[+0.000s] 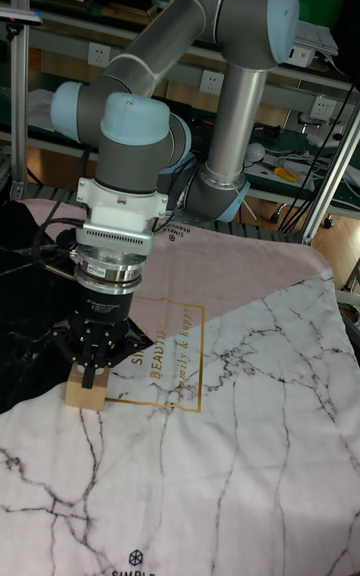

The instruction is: Approach and touch the side of the small block

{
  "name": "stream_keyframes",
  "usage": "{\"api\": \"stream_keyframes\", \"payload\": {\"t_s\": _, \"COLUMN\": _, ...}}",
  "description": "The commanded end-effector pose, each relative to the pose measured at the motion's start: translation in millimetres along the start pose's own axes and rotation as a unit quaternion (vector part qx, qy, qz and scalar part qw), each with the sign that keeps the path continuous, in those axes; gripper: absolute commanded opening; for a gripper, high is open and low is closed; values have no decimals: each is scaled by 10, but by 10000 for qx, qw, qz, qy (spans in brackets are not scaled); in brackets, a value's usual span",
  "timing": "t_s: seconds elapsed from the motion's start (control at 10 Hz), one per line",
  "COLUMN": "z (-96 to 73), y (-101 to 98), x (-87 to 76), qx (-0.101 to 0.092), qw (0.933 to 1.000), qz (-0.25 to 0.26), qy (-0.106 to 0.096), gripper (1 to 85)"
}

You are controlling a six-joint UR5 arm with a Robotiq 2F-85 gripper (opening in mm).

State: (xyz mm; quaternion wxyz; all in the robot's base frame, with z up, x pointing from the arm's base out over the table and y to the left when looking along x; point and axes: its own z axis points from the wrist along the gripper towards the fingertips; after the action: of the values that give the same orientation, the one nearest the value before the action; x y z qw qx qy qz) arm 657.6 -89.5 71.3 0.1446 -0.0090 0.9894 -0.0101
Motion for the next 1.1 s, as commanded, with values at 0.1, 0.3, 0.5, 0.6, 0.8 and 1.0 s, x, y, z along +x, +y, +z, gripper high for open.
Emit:
{"api": "stream_keyframes", "payload": {"t_s": 0.1, "z": -15, "y": 68, "x": -172, "qx": -119, "qw": 9995, "qz": 76, "qy": -296, "gripper": 10}}
{"api": "stream_keyframes", "payload": {"t_s": 0.3, "z": -72, "y": 195, "x": 28, "qx": -168, "qw": 9996, "qz": 140, "qy": 156, "gripper": 10}}
{"api": "stream_keyframes", "payload": {"t_s": 0.5, "z": -180, "y": 300, "x": 123, "qx": -178, "qw": 9991, "qz": 140, "qy": 371, "gripper": 10}}
{"api": "stream_keyframes", "payload": {"t_s": 0.6, "z": -225, "y": 344, "x": 274, "qx": -201, "qw": 9977, "qz": 166, "qy": 624, "gripper": 10}}
{"api": "stream_keyframes", "payload": {"t_s": 0.8, "z": -389, "y": 480, "x": 535, "qx": -359, "qw": 9942, "qz": 215, "qy": 990, "gripper": 10}}
{"api": "stream_keyframes", "payload": {"t_s": 1.0, "z": -448, "y": 589, "x": 378, "qx": -471, "qw": 9958, "qz": 437, "qy": 653, "gripper": 10}}
